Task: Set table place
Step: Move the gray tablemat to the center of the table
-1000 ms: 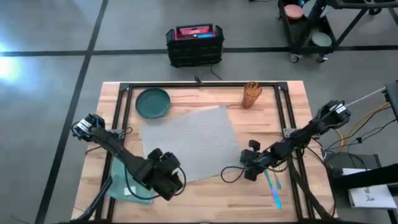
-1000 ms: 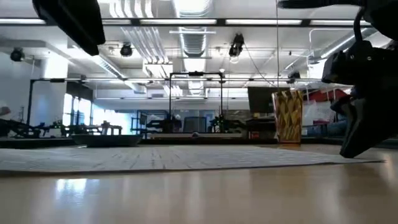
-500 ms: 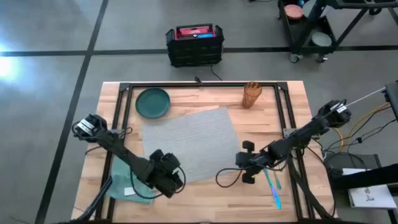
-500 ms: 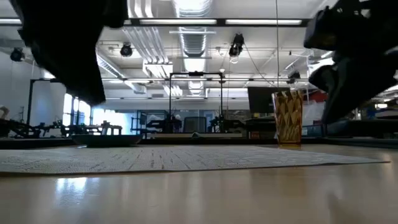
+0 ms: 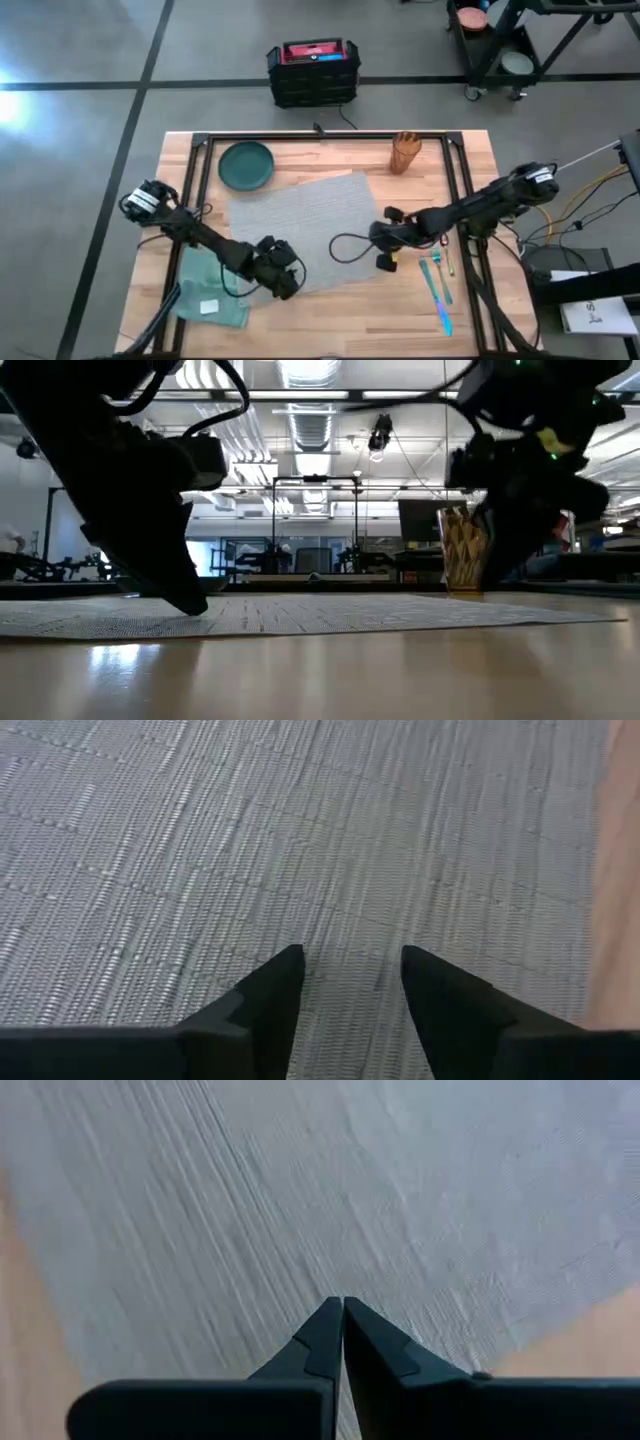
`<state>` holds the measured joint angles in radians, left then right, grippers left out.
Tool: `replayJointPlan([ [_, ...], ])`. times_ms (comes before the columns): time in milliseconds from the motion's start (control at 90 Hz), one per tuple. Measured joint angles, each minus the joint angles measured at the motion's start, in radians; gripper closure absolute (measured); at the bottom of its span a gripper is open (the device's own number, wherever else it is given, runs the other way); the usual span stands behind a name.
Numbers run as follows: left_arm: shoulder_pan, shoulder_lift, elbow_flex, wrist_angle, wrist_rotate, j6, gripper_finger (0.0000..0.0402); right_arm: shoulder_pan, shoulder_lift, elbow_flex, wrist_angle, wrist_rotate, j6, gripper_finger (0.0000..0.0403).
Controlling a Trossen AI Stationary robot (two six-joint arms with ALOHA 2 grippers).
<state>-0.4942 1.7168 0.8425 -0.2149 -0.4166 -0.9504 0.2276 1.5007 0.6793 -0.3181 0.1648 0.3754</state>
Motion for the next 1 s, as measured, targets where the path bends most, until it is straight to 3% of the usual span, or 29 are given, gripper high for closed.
replayJointPlan([
  [256, 0.0, 0.0, 0.041, 0.004, 0.015, 0.075, 0.0267, 0.052, 0.027, -0.061, 0.026, -0.001, 0.135, 0.0403],
  [489, -0.006, 0.0, 0.093, -0.001, 0.02, 0.099, 0.0263, 0.204, -0.015, -0.077, -0.011, -0.043, 0.296, 0.0403],
  [589, -0.016, 0.0, 0.093, -0.003, 0.072, 0.094, 0.0261, 0.279, -0.024, -0.078, -0.011, -0.053, 0.383, 0.0403],
  [811, -0.017, -0.001, 0.123, -0.038, 0.158, 0.068, 0.0276, 0.349, -0.133, -0.085, -0.18, -0.306, 0.426, 0.0403],
  [889, -0.018, -0.003, 0.141, -0.055, 0.162, 0.094, 0.0284, 0.347, -0.203, -0.086, -0.177, -0.241, 0.435, 0.0403],
  [1000, -0.015, -0.003, 0.137, -0.085, 0.135, 0.13, 0.0287, 0.345, -0.267, -0.084, -0.165, -0.036, 0.405, 0.0403],
])
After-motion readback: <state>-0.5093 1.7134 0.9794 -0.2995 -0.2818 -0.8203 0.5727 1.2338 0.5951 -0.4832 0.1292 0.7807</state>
